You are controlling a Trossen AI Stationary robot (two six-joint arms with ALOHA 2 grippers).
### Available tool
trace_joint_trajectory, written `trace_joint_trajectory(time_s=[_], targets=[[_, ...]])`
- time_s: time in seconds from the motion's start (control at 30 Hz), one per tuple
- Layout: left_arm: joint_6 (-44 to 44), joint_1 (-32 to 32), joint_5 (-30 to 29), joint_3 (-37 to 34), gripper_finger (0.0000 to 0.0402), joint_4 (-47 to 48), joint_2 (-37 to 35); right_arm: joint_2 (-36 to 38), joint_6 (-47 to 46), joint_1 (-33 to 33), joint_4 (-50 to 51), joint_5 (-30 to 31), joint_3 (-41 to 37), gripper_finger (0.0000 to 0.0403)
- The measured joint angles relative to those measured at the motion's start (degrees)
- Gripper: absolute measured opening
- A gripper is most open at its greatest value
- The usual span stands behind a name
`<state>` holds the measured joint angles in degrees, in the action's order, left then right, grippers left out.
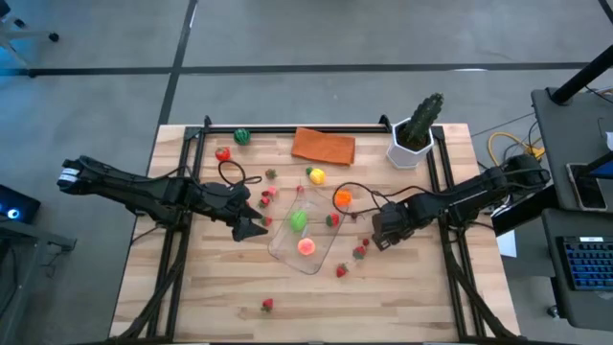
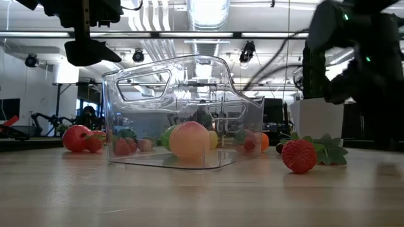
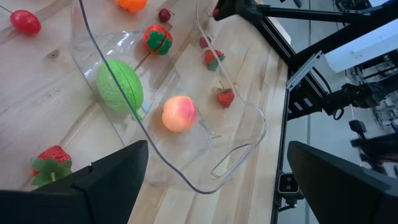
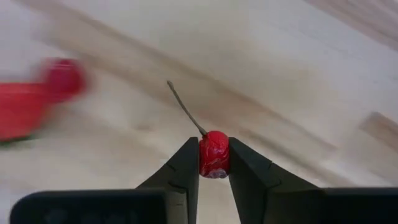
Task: Pick and placing Produce into tupperware
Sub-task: Put the red cherry into the transparent bin, then put the strawberry into the transparent bin
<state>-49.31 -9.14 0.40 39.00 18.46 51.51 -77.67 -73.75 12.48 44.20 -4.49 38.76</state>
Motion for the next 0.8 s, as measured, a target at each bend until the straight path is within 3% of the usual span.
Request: trace_joint_trajectory(time_s=[0.1,0.23,0.4,0.63,0.8], targets=[[0.0,0.0,0.0,0.0,0.0370,0.0,0.0,1.2,0.8,0.0,-0.7,0.6,6.3,0.0066],[0.1,0.0,0.0,0.0,0.0370,0.0,0.0,1.6,5.0,0.0,-4.2,6.0,17.5,0.0066],[0.1,0.0,0.0,0.0,0.0370,0.0,0.0,-5.8,16.3,-3.3,-4.4,7.4,28.7,0.0078],[0.3,0.0,0.7,0.0,0.0370,0.0,0.0,-24.3,26.3,-5.5,-1.4,2.8,42.4,0.0155],[0.2,-0.4,1.6,0.0,0.0370,0.0,0.0,-30.7,30.3,-4.8,13.2,14.9,54.0,0.0218]])
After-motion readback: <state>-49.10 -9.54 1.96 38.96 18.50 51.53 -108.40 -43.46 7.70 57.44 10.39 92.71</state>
